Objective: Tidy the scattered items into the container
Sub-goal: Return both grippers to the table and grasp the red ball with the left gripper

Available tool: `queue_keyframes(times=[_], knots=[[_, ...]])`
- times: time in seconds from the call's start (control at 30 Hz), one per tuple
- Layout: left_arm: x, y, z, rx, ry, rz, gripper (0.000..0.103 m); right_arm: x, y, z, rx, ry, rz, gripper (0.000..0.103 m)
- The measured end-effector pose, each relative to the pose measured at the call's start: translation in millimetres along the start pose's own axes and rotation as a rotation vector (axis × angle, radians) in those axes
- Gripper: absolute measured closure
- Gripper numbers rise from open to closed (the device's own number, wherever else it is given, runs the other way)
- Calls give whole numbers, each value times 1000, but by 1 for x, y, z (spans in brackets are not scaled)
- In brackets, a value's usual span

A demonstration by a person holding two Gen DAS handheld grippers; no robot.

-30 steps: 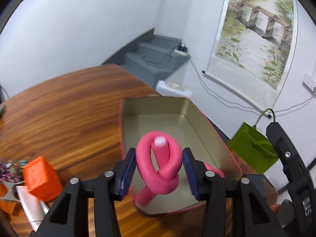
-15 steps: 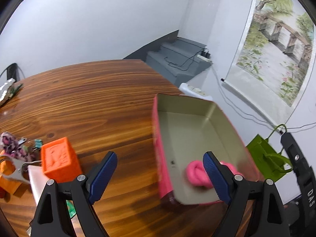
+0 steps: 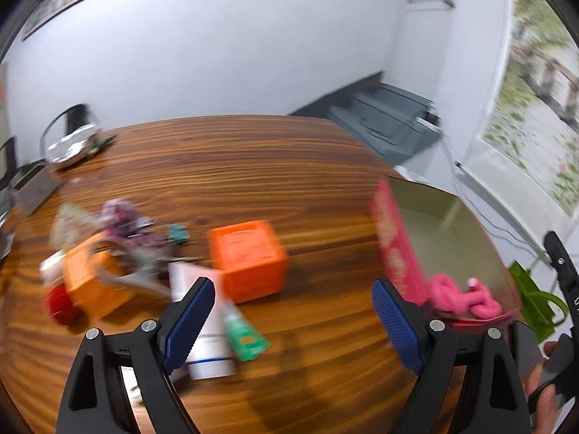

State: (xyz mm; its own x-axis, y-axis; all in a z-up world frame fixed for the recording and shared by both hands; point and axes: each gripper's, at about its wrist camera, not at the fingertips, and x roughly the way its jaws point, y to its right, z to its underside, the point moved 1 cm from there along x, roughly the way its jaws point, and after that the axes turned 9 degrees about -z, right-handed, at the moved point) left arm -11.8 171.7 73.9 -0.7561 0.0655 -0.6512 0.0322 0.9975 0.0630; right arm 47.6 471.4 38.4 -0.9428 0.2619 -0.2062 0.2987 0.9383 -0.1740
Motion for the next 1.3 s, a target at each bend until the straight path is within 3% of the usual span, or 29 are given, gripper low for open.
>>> queue_keyframes(times=[0.07, 0.17, 0.33, 0.5, 0.7, 0.83, 1.1, 1.3], knots=[[-1, -22, 2, -33, 9, -46, 13, -3, 1, -1, 4, 15, 9, 1], [-3, -54, 7, -84, 11, -89, 13, -23, 9, -4, 47, 119, 24, 1], [-1, -98, 15, -147, 11, -141, 13, -47, 31, -7, 156, 248, 121, 1], [1, -133, 23, -189, 9, -187, 13, -31, 52, -6, 251, 175, 176, 1], [4, -169, 30, -233, 4, -226, 13, -31, 10, -6, 62, 178, 172, 1], [8, -186, 34, -247, -10, -240, 13, -29, -38, 3, -42, 124, 63, 1], [21, -197, 38, -209, -57, -242, 12, -28, -138, 33, -228, -49, -260, 1], [37, -201, 35, -184, -106, -240, 13, -25, -174, 56, -303, -163, -401, 1]])
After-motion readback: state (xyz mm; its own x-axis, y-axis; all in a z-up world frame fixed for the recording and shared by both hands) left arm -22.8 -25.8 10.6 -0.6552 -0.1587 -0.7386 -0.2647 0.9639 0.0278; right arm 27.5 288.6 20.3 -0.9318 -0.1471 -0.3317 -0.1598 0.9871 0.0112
